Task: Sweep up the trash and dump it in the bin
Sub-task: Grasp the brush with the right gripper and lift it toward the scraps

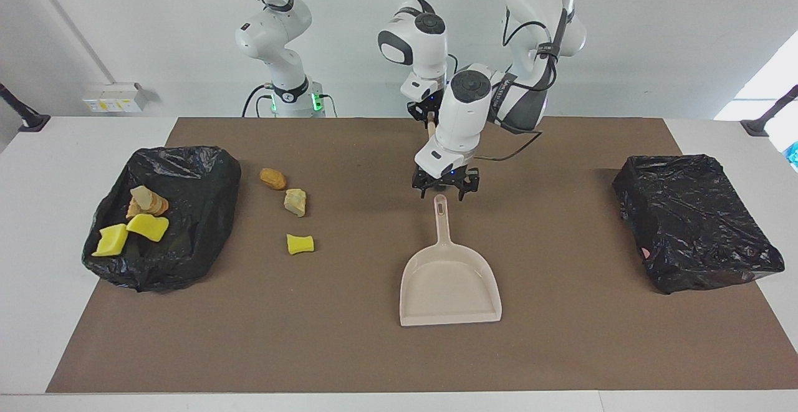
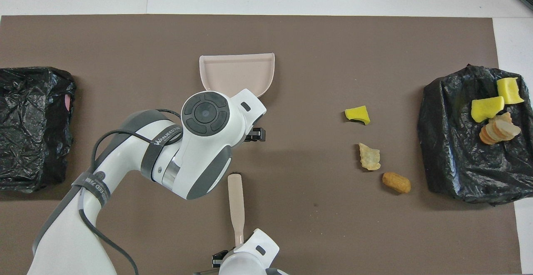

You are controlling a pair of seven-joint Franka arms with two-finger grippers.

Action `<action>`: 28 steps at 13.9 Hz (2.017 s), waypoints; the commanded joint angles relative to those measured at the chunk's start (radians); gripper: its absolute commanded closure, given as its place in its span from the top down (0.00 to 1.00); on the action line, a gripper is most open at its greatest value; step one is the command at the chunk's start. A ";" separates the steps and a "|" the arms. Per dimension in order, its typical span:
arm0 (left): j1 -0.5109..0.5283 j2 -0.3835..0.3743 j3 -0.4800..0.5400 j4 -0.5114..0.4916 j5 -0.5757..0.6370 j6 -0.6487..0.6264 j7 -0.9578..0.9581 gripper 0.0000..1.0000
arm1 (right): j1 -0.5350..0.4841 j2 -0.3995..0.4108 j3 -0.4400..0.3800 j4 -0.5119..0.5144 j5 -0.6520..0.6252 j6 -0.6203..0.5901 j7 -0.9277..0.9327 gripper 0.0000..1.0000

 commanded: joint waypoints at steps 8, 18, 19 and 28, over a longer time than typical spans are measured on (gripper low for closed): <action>0.000 0.008 0.006 -0.051 -0.005 0.147 -0.025 1.00 | -0.170 -0.186 0.005 -0.030 -0.004 -0.252 0.028 0.00; 0.001 0.037 0.008 -0.077 -0.004 0.193 -0.009 1.00 | -0.459 -0.289 -0.001 0.013 -0.010 -0.508 -0.286 0.00; -0.003 0.039 0.008 -0.077 -0.002 0.189 -0.009 1.00 | -0.494 -0.294 -0.002 0.026 -0.017 -0.533 -0.344 0.00; 0.003 0.056 0.008 -0.004 0.012 0.087 0.000 0.56 | -0.744 -0.268 -0.001 0.046 -0.177 -0.477 -0.662 0.00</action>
